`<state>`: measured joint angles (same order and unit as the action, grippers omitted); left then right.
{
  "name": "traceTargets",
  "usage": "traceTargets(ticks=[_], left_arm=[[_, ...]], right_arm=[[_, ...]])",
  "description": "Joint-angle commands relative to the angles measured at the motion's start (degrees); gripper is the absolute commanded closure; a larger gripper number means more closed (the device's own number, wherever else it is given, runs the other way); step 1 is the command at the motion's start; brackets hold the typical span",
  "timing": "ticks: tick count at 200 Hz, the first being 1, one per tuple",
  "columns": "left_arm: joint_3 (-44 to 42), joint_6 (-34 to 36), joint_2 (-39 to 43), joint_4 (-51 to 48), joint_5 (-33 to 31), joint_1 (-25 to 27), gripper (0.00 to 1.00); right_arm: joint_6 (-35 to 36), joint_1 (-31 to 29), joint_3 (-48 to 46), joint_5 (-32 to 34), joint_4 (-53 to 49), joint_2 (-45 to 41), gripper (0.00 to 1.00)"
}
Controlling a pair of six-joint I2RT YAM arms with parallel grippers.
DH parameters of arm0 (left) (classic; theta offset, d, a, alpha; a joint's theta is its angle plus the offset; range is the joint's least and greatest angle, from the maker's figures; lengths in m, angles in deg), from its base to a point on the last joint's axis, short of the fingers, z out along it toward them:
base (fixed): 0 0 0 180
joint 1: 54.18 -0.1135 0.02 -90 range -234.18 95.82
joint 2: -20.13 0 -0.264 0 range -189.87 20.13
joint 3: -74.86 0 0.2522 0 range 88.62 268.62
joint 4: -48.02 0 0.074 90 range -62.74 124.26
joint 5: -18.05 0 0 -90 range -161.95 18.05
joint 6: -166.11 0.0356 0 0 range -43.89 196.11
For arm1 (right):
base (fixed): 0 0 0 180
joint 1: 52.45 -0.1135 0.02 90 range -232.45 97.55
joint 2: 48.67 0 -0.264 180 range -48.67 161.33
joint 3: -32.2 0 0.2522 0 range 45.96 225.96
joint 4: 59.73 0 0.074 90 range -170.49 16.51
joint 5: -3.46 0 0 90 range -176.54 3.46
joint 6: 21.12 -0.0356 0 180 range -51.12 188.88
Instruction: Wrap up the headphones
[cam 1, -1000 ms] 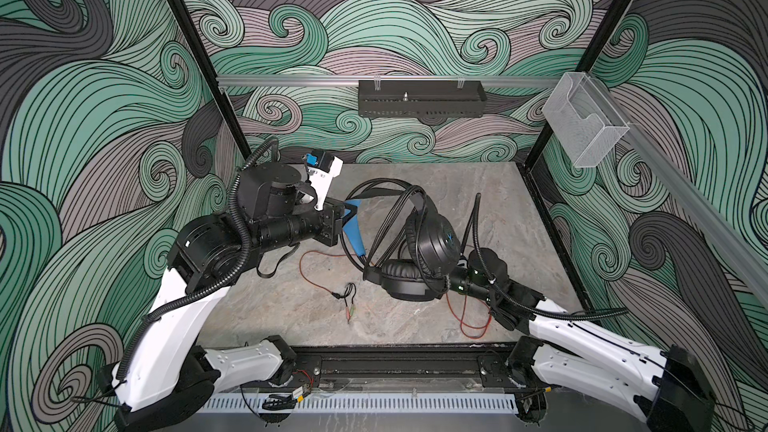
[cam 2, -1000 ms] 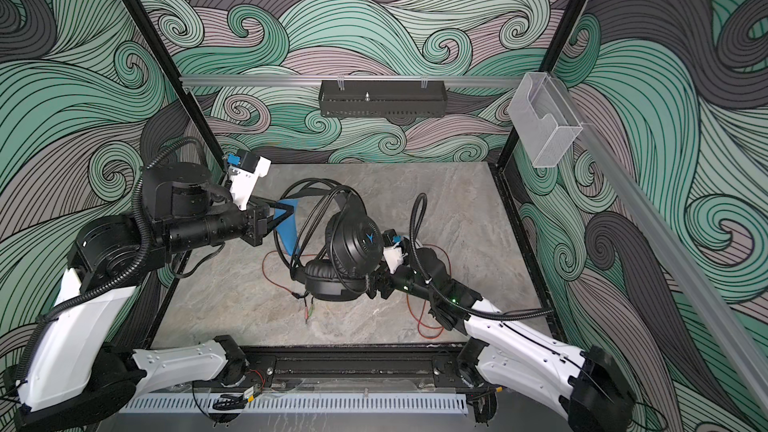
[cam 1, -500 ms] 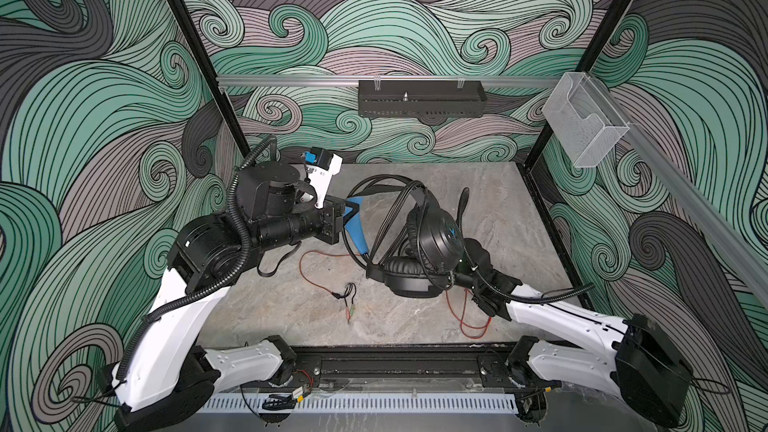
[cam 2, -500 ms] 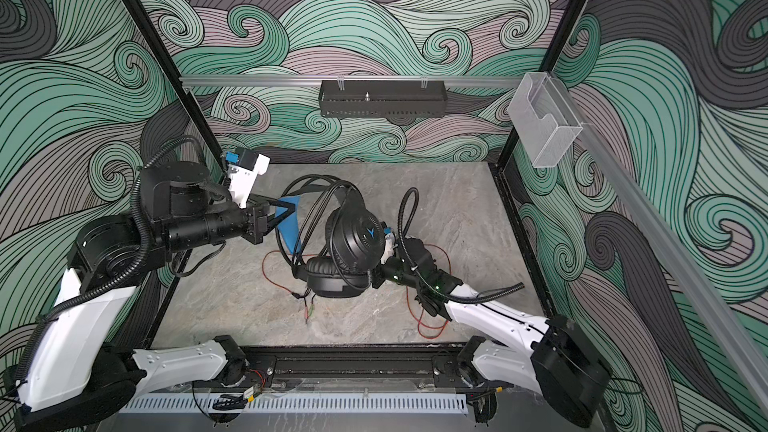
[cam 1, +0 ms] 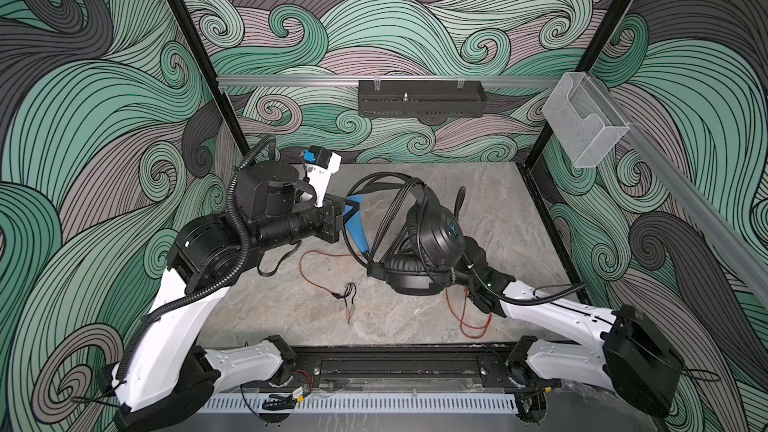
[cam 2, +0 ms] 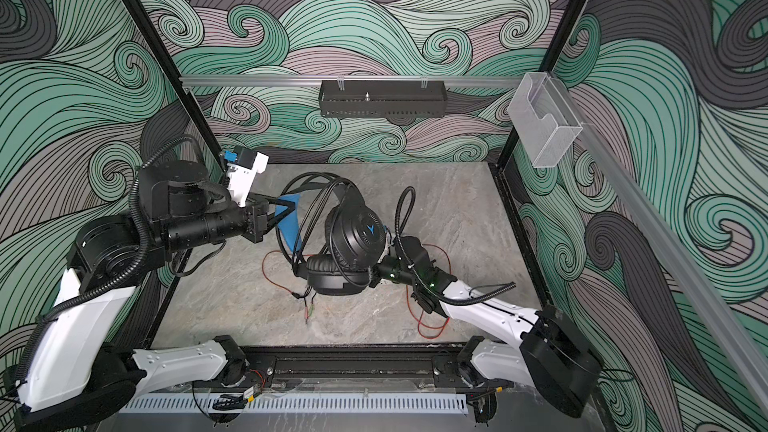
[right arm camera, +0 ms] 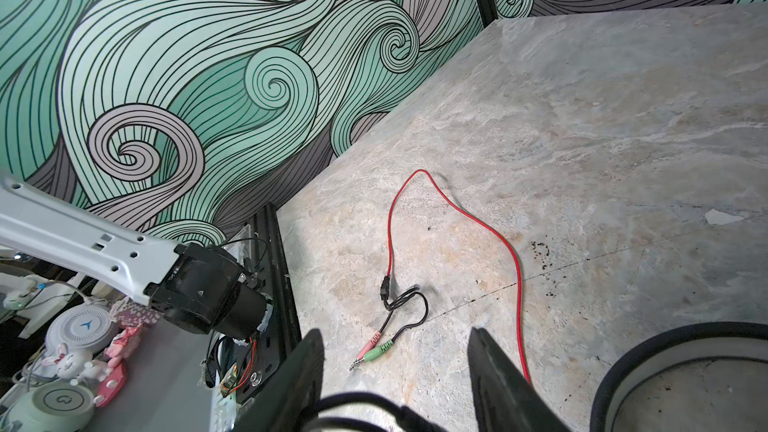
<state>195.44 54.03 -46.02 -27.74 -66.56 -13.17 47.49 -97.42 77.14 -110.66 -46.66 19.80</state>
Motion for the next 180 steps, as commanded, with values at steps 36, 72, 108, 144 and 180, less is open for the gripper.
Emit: traceTargets(ticks=[36, 72, 108, 144, 180], left_arm=[[3.1, -3.3, 0.3, 5.9, 0.2, 0.0, 1.0], [2.8, -3.7, 0.4, 6.7, -0.4, 0.0, 1.0], [1.9, -4.7, 1.5, 7.2, -3.9, -0.2, 1.0], [0.8, -6.1, 2.3, 7.7, -5.6, -1.0, 1.0], [-1.5, -8.8, 3.6, 9.7, -6.4, -2.3, 1.0]], right_arm=[[-0.6, 0.3, -1.9, -1.1, 1.8, -1.1, 0.4], [-0.5, 0.2, -1.4, -2.5, 2.1, 0.8, 0.45], [0.3, 0.3, -2.0, -2.3, 0.9, -0.4, 0.58], [0.7, 0.2, -2.1, -2.3, 0.0, -1.0, 0.71], [1.2, 0.2, -2.4, -1.5, -1.3, -2.0, 0.73]])
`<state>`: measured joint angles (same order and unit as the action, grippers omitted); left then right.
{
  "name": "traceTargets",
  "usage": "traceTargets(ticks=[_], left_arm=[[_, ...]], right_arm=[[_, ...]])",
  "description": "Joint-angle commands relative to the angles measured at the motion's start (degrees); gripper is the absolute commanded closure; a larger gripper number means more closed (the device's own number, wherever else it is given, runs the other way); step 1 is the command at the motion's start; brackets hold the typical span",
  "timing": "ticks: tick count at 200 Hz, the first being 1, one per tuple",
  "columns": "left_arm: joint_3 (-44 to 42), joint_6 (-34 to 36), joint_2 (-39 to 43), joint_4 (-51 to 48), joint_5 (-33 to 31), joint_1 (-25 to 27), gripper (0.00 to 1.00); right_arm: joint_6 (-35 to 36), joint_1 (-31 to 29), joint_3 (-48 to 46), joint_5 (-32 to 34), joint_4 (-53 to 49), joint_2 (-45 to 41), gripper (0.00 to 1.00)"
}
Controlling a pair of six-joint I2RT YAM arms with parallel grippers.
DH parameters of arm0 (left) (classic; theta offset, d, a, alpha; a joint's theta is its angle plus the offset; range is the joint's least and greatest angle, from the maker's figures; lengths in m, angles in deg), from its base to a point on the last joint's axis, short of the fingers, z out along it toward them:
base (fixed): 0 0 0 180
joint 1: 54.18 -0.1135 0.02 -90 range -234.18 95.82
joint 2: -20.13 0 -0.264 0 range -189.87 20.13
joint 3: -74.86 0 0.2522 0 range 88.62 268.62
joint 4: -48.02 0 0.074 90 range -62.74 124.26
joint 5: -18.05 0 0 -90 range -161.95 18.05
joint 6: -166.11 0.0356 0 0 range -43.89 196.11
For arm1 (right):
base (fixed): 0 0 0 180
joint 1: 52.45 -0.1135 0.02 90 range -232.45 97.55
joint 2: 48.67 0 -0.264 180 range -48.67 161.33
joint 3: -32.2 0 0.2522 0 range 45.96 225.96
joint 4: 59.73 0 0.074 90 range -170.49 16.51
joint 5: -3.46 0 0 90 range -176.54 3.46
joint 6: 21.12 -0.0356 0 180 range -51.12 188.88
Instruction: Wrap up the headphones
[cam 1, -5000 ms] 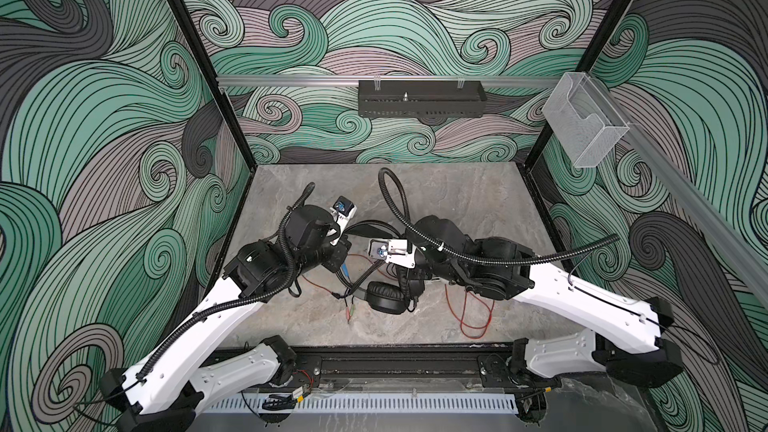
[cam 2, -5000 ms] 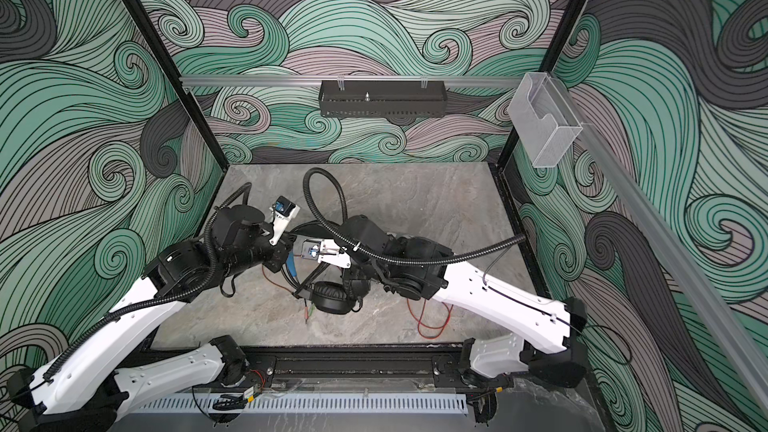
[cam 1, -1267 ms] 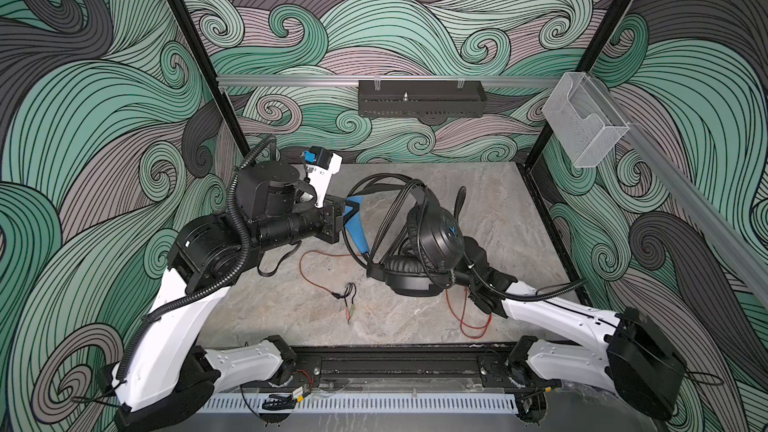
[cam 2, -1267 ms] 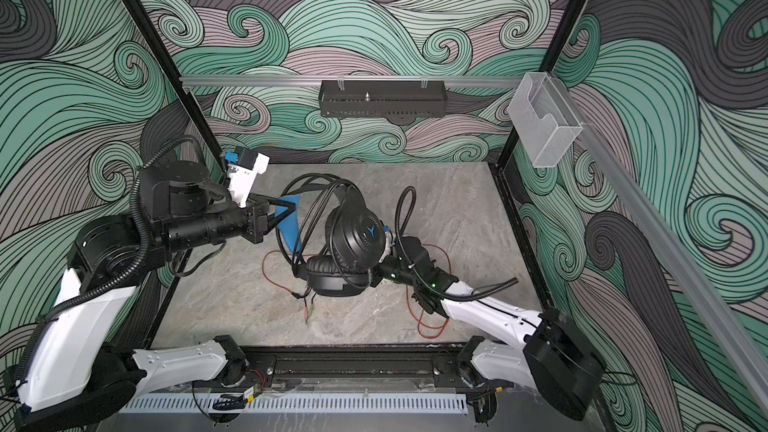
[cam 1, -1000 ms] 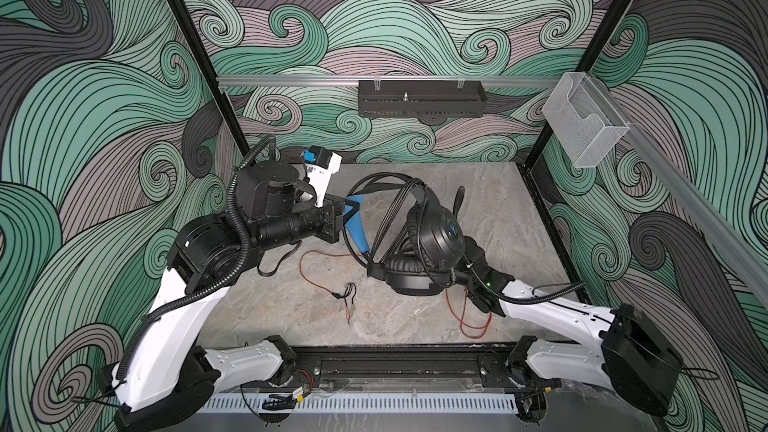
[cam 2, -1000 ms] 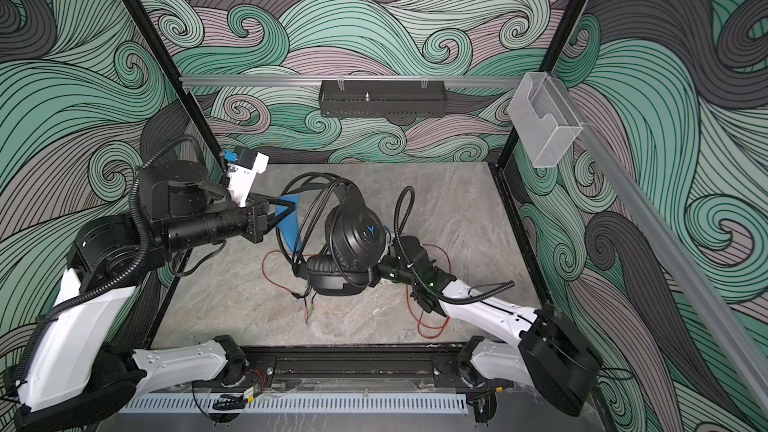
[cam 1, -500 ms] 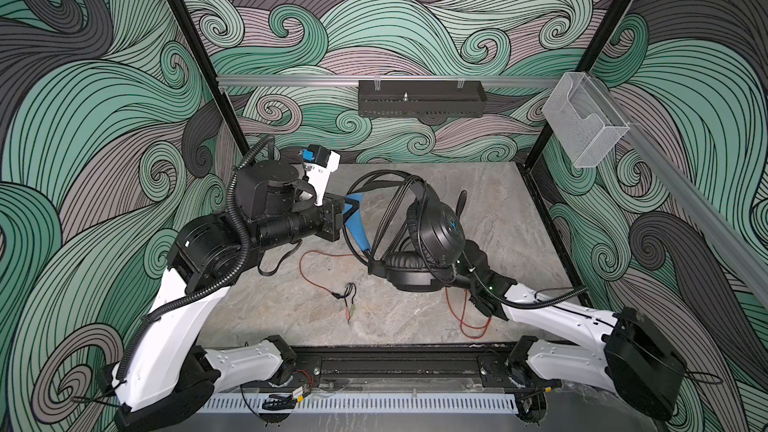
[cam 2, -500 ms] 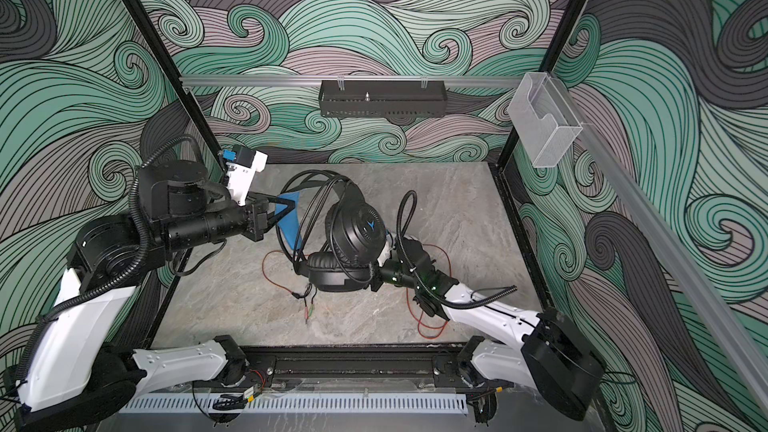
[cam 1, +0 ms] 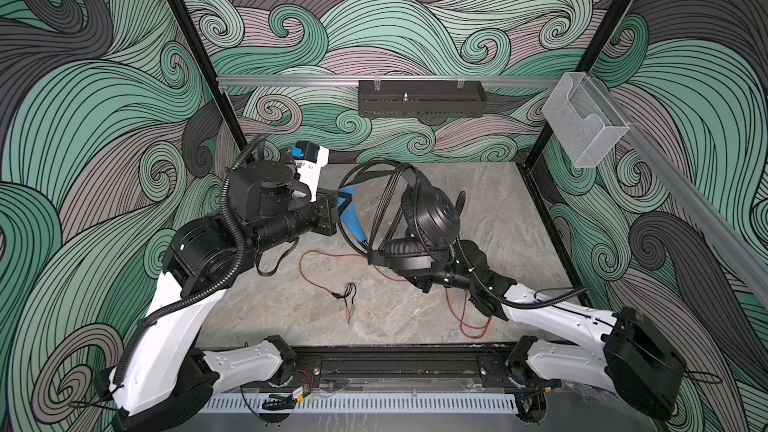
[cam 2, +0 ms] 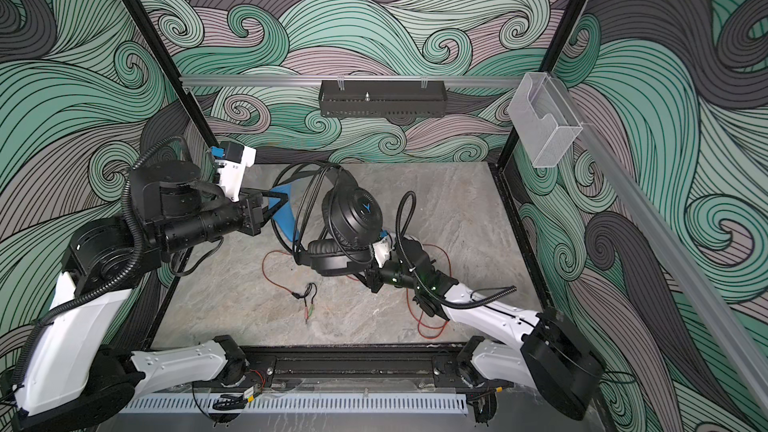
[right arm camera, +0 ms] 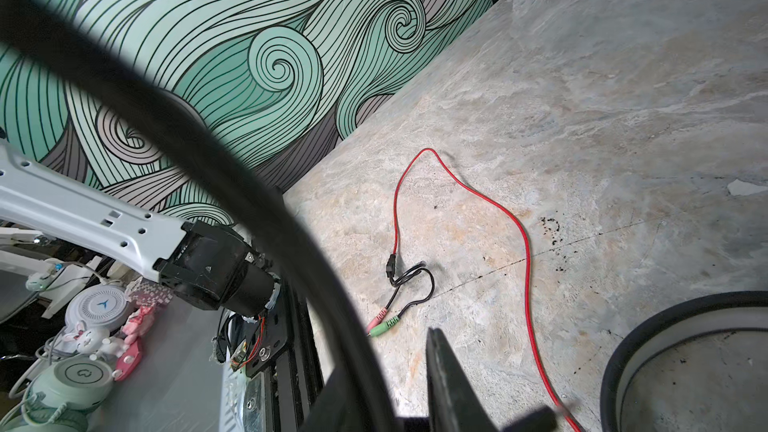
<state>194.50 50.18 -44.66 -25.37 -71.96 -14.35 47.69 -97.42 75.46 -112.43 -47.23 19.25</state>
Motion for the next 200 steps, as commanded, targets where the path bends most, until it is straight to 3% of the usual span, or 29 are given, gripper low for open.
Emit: traceTargets(ticks=[1, 118, 156, 200], left_arm=[[-0.7, -5.1, 2.3, 7.4, -1.0, -1.2, 1.0], [-3.3, -7.6, 3.7, 10.1, 1.1, -2.2, 1.0], [-4.0, -8.8, 4.2, 11.0, 1.1, -2.4, 1.0], [-4.6, -10.3, 4.7, 11.5, -0.4, -2.6, 1.0]], right_arm=[[1.1, 0.3, -0.8, 0.3, -0.7, -1.5, 0.73], [0.4, 0.2, -1.6, 0.9, -1.0, -2.9, 0.57], [0.4, 0.3, -2.3, 1.7, -1.5, -3.4, 0.6], [1.7, 0.2, -2.3, 3.3, -4.9, -5.1, 0.79]])
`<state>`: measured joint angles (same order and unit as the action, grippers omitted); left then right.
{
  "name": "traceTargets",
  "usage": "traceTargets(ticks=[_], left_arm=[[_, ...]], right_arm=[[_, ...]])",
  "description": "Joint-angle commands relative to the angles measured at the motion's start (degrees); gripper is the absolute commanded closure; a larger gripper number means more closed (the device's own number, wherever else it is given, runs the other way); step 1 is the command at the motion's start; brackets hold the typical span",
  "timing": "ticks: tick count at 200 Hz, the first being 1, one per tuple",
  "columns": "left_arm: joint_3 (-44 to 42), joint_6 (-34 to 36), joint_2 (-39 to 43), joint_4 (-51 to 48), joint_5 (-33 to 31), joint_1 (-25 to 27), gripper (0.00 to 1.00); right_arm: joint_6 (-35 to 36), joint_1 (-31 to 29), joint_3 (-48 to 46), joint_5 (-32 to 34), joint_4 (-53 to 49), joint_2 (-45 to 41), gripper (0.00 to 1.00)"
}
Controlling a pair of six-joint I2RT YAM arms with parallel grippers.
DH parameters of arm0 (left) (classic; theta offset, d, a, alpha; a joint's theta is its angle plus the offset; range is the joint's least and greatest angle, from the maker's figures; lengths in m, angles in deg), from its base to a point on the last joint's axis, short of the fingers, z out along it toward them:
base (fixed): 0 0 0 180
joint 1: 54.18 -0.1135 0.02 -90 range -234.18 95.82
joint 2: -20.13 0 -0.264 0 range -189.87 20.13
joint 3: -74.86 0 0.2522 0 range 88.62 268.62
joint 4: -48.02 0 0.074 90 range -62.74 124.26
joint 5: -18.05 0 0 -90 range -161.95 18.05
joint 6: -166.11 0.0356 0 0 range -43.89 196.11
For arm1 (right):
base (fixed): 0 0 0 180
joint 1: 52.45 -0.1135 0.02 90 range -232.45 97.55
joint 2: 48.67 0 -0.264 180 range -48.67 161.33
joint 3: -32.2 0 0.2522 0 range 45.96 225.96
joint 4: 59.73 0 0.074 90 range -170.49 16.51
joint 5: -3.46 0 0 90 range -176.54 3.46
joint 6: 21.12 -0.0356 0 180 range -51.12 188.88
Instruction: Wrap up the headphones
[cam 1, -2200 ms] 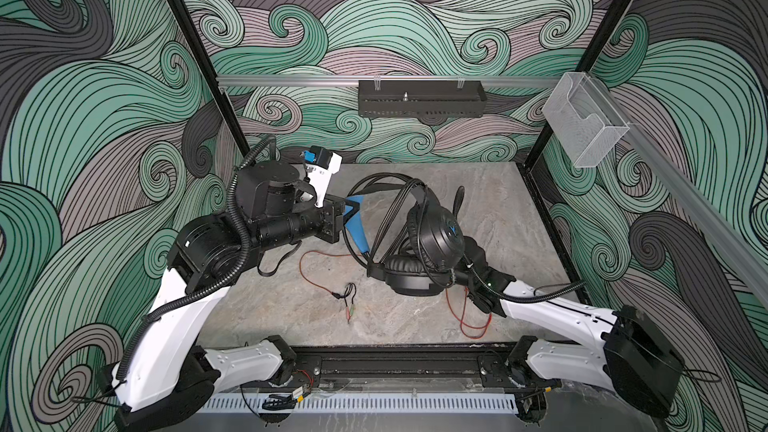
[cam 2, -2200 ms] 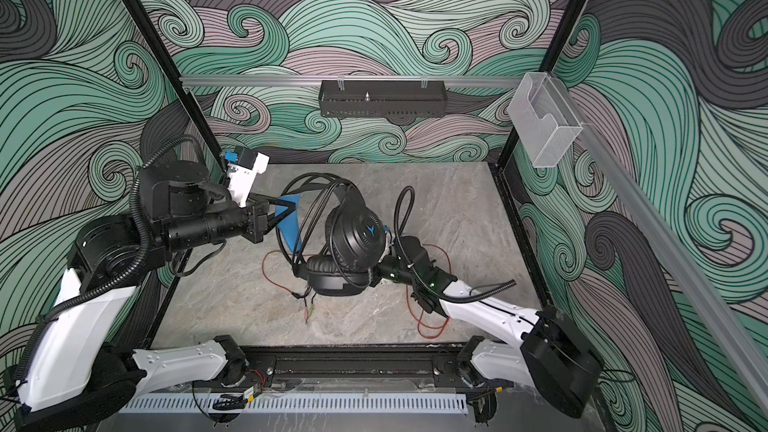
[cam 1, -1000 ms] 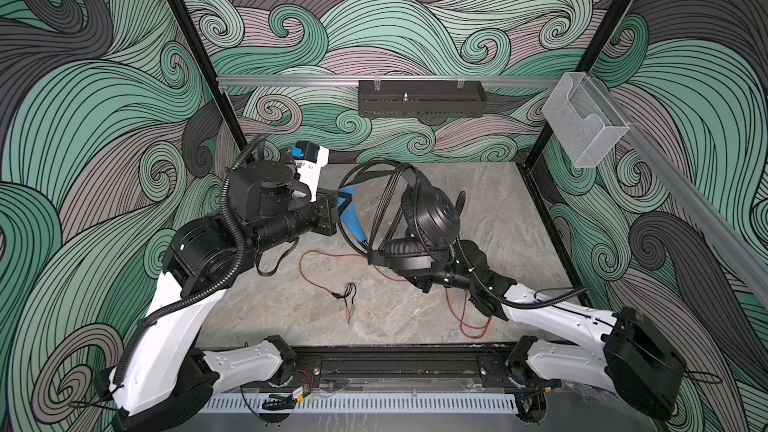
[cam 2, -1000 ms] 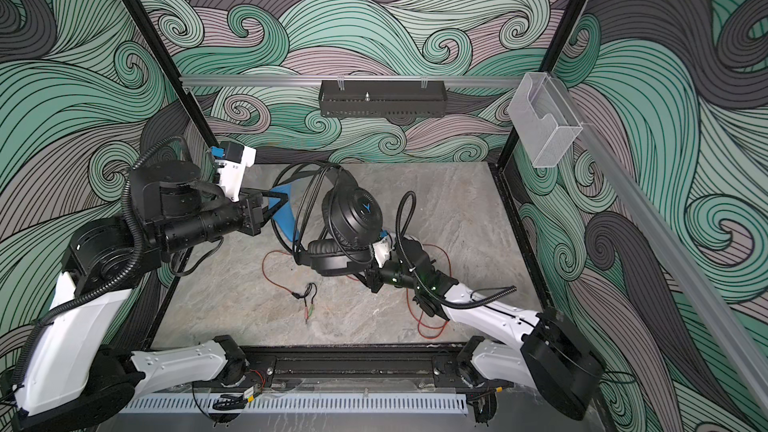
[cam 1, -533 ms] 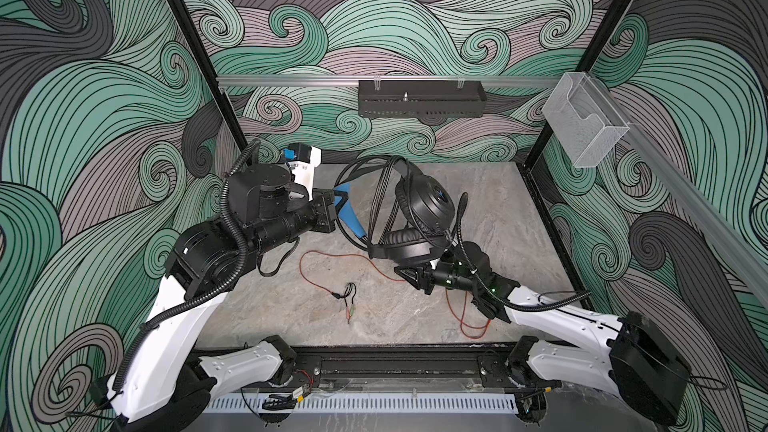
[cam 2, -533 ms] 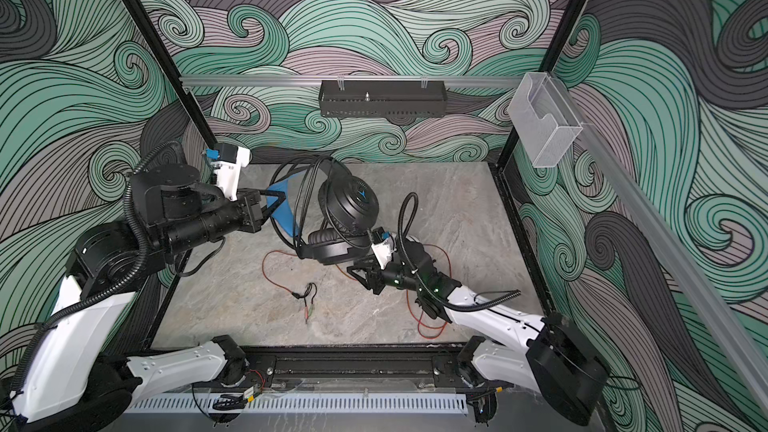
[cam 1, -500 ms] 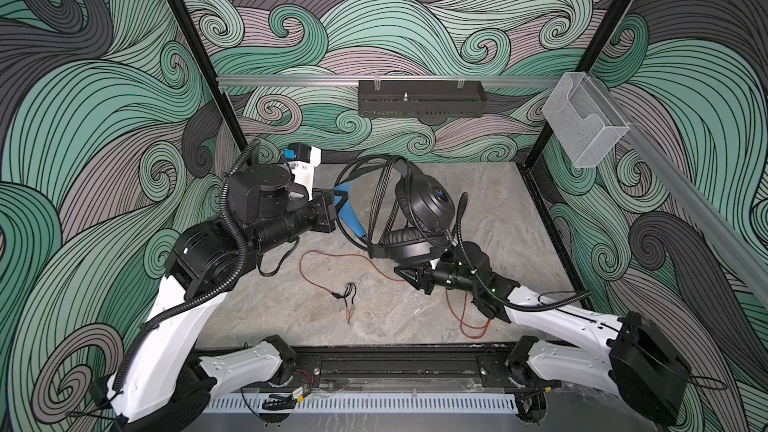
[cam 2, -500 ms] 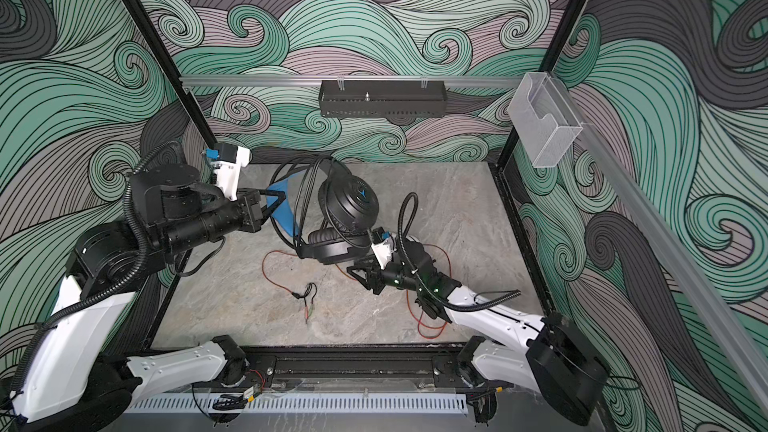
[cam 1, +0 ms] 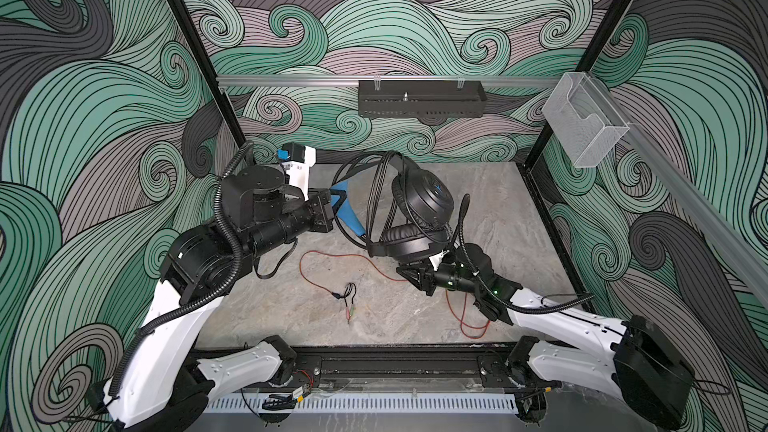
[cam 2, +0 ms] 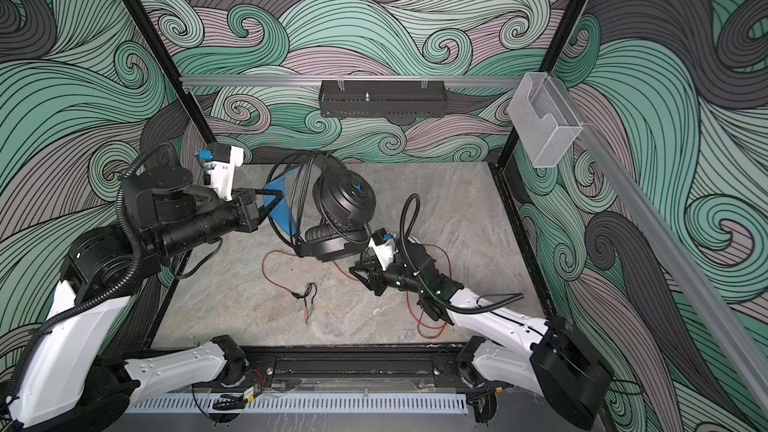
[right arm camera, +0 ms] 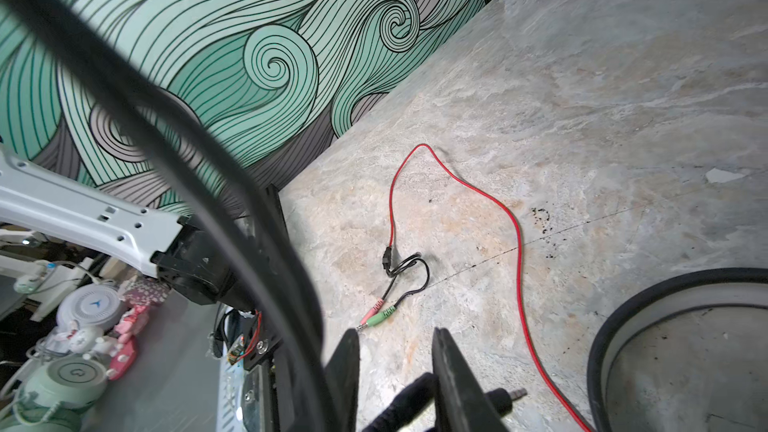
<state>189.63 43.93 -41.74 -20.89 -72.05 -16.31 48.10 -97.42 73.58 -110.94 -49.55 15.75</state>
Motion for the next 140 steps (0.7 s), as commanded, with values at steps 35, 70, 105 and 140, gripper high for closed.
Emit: traceTargets(ticks=[35, 70, 105, 140], left_arm=[[-1.9, -7.1, 2.7, 9.0, -5.2, -1.1, 1.0], [-2.3, -10.2, 1.7, 11.6, -9.2, -2.2, 1.0], [-2.3, -14.4, 0.1, 13.1, -12.7, -3.7, 1.0], [-3.2, -18.4, -2.1, 14.8, -15.5, -6.1, 1.0]], right_arm=[[4.8, 0.2, 2.0, 7.0, -13.3, -3.8, 0.98], [7.1, -1.3, 3.3, 12.1, -21.8, -7.0, 1.0], [9.8, -5.5, 5.0, 18.3, -29.2, -8.0, 1.0], [12.1, -10.6, 6.4, 24.8, -34.7, -9.0, 1.0]])
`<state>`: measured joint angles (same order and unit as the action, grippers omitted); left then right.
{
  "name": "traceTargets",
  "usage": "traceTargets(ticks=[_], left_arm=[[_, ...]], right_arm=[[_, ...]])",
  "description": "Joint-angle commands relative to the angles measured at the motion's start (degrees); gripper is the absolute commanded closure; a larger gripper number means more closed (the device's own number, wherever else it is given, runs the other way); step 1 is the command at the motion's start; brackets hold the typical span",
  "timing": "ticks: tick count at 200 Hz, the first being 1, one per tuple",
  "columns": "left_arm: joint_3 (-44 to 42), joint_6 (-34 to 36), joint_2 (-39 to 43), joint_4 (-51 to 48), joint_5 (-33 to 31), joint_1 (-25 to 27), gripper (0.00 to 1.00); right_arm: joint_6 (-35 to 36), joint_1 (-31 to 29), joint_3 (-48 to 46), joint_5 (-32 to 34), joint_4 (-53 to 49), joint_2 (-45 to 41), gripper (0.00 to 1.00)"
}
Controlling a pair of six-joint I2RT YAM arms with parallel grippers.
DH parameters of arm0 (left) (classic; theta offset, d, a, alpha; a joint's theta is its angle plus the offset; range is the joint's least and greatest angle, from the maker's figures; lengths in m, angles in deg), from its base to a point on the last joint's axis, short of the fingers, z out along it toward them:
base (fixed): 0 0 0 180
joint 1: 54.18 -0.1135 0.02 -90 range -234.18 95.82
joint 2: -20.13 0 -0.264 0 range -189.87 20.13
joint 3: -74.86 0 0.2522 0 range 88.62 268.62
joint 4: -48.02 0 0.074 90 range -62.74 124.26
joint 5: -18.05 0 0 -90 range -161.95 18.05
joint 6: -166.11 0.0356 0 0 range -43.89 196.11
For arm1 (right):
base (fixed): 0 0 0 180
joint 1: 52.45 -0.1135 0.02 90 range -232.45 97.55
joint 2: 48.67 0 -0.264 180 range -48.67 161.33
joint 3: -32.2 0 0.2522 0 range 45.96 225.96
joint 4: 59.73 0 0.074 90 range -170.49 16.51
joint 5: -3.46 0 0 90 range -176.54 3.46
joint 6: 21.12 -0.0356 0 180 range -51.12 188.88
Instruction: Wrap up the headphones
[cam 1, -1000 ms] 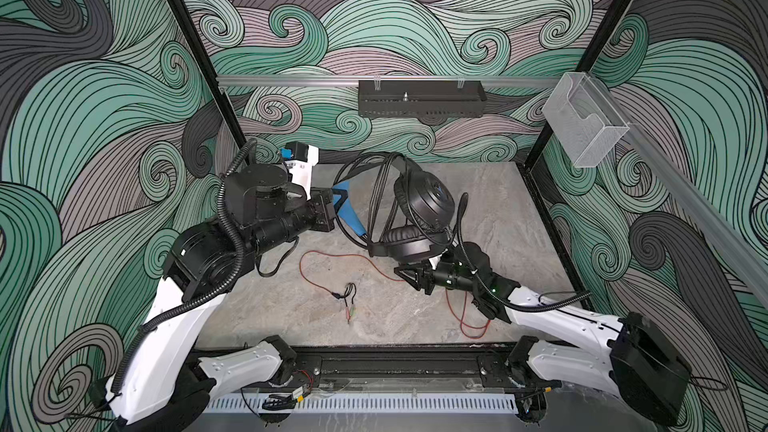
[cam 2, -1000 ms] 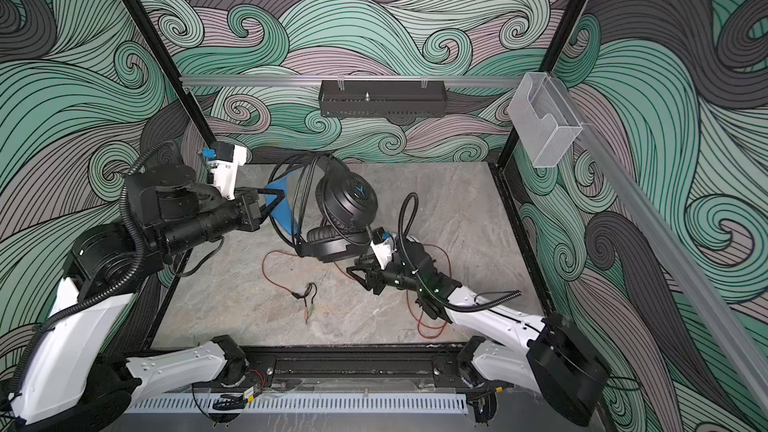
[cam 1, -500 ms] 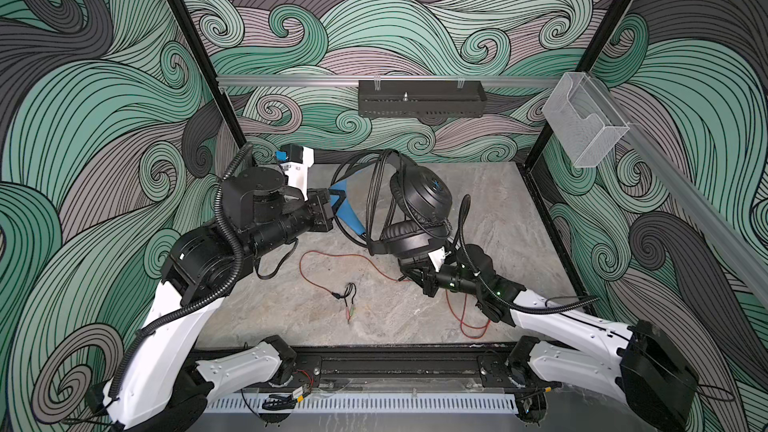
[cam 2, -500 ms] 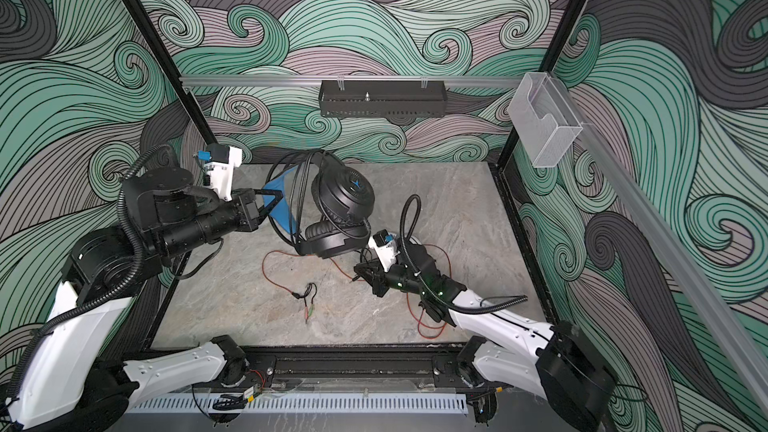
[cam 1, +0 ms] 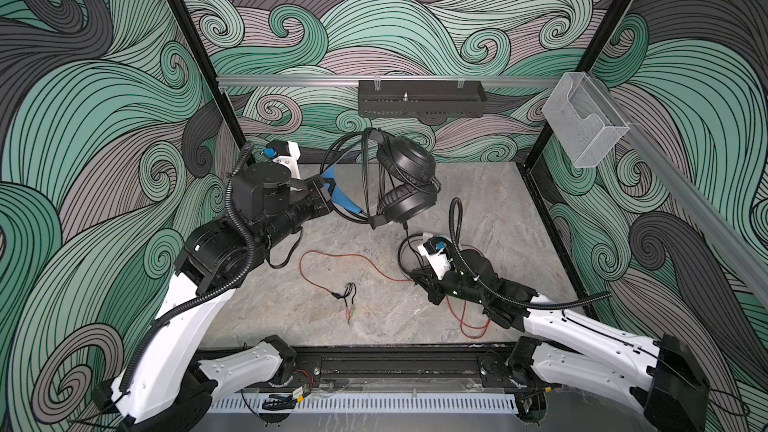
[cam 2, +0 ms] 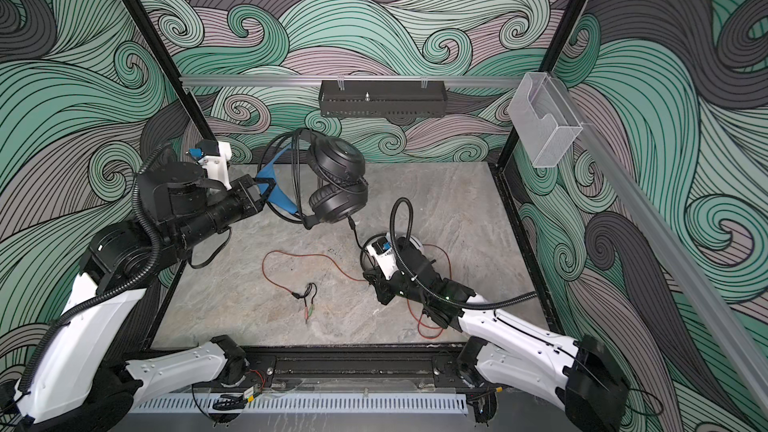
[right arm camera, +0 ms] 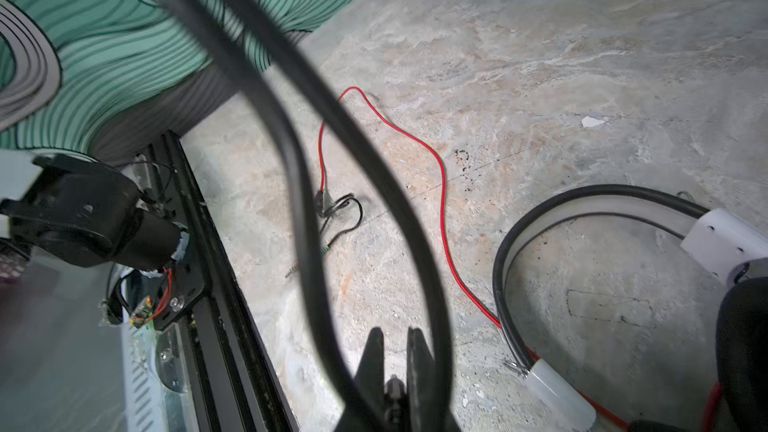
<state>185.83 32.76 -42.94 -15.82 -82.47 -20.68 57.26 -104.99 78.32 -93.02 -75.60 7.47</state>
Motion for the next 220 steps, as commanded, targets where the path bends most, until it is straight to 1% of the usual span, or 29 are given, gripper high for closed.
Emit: traceTargets(ticks=[1, 29, 55, 82, 105, 130, 148, 159, 187, 220], left_arm=[[0.6, -7.2, -1.0, 9.7, -5.3, -1.8, 1.0], [-0.9, -8.2, -3.1, 11.6, -7.8, -3.3, 1.0], [-3.2, -7.4, -5.0, 12.7, -11.4, -3.9, 1.0], [-6.2, -7.2, -6.5, 14.5, -13.4, -4.6, 1.0], [-7.5, -4.3, -8.3, 15.1, -16.3, -5.3, 1.0], [-9.4, 1.4, -10.2, 15.7, -19.5, -5.5, 1.0], [-13.0, 4.8, -10.4, 16.4, -21.3, -5.5, 1.0], [-15.3, 6.8, -10.2, 16.4, -22.4, -5.3, 1.0], [-22.1, 8.9, -8.5, 15.9, -23.3, -4.5, 1.0], [-28.0, 12.7, -5.6, 16.1, -22.2, -2.5, 1.0]], right_arm=[[3.0, -3.2, 1.7, 7.0, -8.8, -0.7, 1.0], [4.4, -7.1, 3.5, 10.3, -11.7, -0.2, 1.0], [6.3, -11.1, 6.3, 12.9, -14.9, 1.3, 1.0], [7.5, -14.8, 8.4, 13.3, -16.3, 2.8, 1.0], [8.9, -18.3, 11.1, 14.3, -18.2, 4.1, 1.0], [10.8, -22.5, 15.4, 15.5, -22.7, 5.3, 1.0], [12.0, -24.8, 19.6, 15.2, -24.7, 6.4, 1.0], [13.1, -25.7, 22.4, 14.7, -26.1, 7.4, 1.0], [16.4, -26.0, 29.6, 12.2, -29.3, 10.0, 1.0], [18.8, -24.7, 36.6, 9.6, -29.9, 12.3, 1.0]])
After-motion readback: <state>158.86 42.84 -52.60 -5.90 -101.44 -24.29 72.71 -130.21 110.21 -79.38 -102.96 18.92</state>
